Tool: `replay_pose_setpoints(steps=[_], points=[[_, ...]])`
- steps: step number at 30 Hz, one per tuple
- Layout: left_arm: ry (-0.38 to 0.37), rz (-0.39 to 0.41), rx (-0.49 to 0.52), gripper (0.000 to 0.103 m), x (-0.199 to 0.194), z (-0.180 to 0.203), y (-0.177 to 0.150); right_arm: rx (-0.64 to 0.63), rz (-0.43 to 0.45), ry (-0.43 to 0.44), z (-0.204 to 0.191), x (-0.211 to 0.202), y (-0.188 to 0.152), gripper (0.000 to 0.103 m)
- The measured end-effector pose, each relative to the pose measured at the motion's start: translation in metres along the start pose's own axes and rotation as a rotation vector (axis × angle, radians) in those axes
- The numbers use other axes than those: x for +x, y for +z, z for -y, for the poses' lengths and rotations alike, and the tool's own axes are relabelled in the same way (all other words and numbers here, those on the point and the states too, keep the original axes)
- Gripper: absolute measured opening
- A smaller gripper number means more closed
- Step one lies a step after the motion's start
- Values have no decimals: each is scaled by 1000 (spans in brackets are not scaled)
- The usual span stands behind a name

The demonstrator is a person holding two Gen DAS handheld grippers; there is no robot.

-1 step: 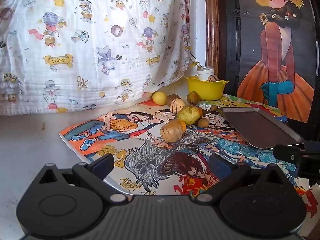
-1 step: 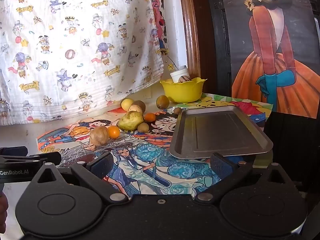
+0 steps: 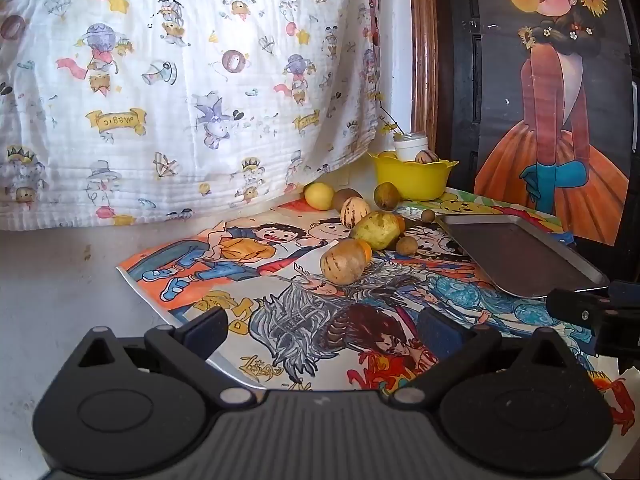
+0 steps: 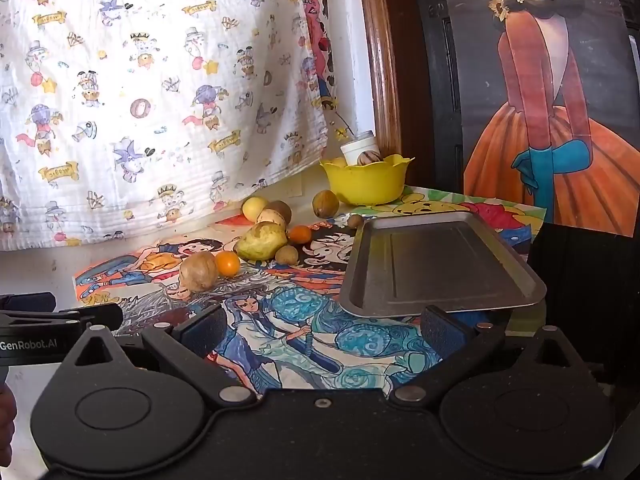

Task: Organize fruits

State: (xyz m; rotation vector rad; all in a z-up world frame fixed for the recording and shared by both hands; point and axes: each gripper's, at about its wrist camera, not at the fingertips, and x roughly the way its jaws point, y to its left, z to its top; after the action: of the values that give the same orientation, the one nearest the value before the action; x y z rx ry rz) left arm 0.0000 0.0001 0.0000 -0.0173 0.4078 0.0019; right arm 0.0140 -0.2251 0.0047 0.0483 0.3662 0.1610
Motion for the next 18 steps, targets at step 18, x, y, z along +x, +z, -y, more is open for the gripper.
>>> replay_pose_setpoints(steps=[18], points=[[2, -3, 4, 103, 0, 0, 0, -2, -2, -1, -1, 1, 0, 103]])
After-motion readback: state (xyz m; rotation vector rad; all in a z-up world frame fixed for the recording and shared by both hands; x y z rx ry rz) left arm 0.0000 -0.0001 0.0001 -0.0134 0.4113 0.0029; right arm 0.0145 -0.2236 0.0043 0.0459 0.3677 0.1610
